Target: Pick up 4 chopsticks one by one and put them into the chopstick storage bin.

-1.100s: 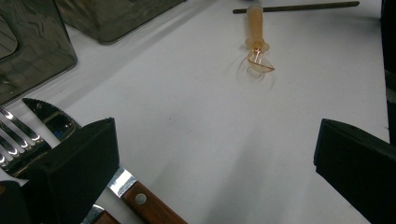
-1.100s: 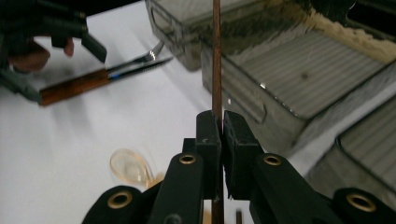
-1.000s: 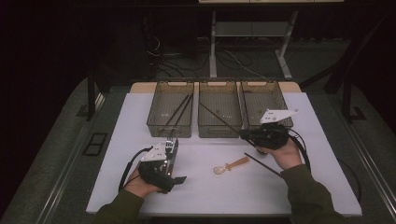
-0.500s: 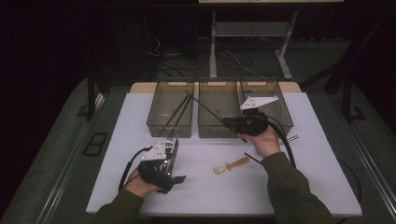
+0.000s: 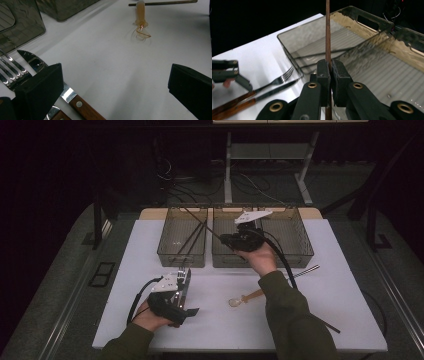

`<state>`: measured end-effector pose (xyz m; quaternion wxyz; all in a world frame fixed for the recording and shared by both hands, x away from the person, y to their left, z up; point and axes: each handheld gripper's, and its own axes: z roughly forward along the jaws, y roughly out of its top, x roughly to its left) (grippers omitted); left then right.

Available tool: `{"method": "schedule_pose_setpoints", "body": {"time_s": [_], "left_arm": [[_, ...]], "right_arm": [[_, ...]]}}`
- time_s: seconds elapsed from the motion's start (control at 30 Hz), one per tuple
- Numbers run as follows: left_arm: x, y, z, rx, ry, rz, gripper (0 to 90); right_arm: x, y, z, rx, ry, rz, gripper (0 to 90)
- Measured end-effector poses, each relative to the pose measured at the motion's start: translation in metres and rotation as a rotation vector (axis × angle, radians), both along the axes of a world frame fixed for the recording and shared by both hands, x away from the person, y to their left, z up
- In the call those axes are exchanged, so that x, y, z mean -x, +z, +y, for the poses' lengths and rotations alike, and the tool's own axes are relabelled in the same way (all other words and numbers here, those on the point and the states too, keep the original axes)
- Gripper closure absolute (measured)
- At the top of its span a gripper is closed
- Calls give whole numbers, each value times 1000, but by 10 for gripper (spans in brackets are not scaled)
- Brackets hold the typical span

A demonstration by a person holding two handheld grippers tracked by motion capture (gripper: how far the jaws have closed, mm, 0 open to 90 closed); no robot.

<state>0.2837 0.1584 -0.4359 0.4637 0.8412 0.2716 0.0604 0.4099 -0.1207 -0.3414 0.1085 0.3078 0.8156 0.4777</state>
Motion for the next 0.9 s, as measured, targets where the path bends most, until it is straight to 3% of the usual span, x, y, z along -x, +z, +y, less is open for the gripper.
{"method": "schedule_pose_setpoints", "body": {"time_s": [0.5,0.9], "left_arm": [[1,1,0,-4,-12,-19,0],[1,1,1,-2,-15,-15,0]], "right_arm": [[-34,-8,57,-23,-21,2,854],[-54,-17,101,-37,-19,32,854]]}}
